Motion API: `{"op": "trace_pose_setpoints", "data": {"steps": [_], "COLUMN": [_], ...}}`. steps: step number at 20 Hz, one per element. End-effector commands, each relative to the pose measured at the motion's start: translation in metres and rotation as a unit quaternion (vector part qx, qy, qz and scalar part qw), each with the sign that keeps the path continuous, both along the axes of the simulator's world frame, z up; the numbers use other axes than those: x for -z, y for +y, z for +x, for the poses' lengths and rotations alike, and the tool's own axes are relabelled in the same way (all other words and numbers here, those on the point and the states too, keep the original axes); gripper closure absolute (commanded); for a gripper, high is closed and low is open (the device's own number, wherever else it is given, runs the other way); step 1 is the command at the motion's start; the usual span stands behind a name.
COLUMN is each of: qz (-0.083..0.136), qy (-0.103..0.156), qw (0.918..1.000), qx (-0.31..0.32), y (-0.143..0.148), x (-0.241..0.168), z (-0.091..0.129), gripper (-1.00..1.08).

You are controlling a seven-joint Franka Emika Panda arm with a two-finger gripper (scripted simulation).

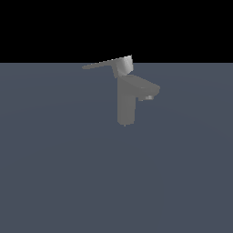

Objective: Turn on the faucet by rotating a designated handle.

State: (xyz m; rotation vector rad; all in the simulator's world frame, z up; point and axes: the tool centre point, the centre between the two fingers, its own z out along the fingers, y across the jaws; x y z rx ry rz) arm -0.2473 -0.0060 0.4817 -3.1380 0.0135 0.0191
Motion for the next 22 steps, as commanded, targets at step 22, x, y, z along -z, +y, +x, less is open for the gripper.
{"op": "trace_pose_setpoints", "data": {"steps": [22], "qz": [0.016], "qy": [-0.002], "qw": [0.9997], "qx": [0.02], "y": [0.019], "x": [-0.003], "z": [0.012], "gripper": [1.08]}}
